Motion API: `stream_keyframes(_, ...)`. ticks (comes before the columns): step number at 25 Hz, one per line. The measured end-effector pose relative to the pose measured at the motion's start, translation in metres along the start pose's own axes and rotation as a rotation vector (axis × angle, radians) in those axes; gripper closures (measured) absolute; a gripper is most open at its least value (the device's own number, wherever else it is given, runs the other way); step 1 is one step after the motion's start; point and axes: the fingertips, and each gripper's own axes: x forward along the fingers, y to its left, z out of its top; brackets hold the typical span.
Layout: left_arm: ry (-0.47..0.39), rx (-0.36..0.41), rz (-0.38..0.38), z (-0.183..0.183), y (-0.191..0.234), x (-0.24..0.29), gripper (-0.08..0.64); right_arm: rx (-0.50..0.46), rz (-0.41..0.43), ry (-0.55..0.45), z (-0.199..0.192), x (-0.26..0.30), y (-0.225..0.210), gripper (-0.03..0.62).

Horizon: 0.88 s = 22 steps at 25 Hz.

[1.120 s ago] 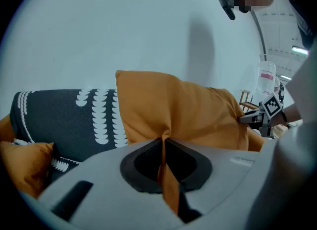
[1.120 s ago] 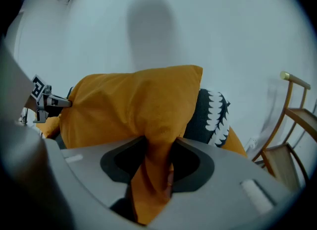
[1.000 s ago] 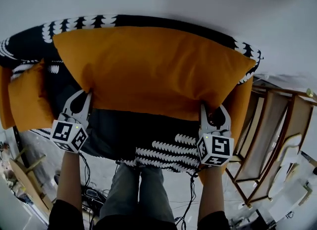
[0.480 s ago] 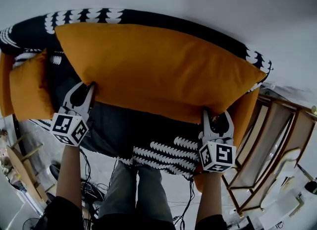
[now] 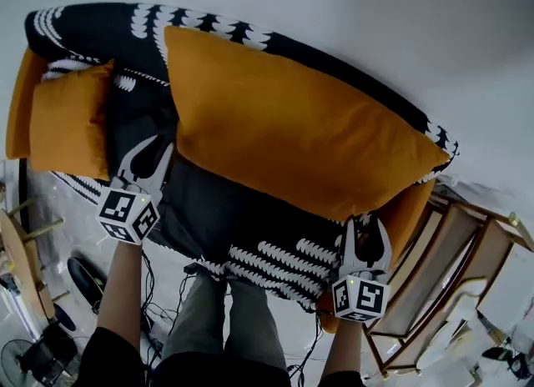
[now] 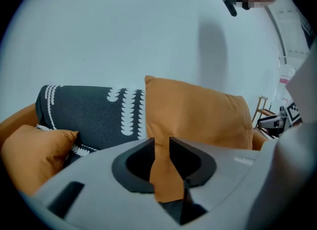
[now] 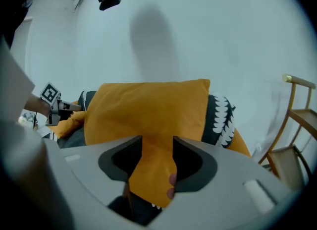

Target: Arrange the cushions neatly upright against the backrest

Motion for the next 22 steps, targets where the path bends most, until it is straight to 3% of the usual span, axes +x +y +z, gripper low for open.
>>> stream_keyframes(6,-0.054,-0.058,0.084,0.012,0.043,-0.063,0.505,-0.052,0.132,-0.005,0.032,0.007,0.076,0.395)
stream_keyframes(12,-0.113,-0.134,0.244,-0.002,0.09,-0.151,0.552,-0.155,0.296,-0.066,0.077,0.033,0.169,0.457)
stream_keyframes(19,-0.171,-0.239,0.412,-0.027,0.137,-0.289,0.563,-0.264,0.518,-0.096,0.105,0.014,0.317,0.575)
stream_keyframes(22,-0.219,-0.291,0.508,-0.041,0.152,-0.356,0.563,-0.314,0.629,-0.106,0.112,-0.006,0.387,0.578)
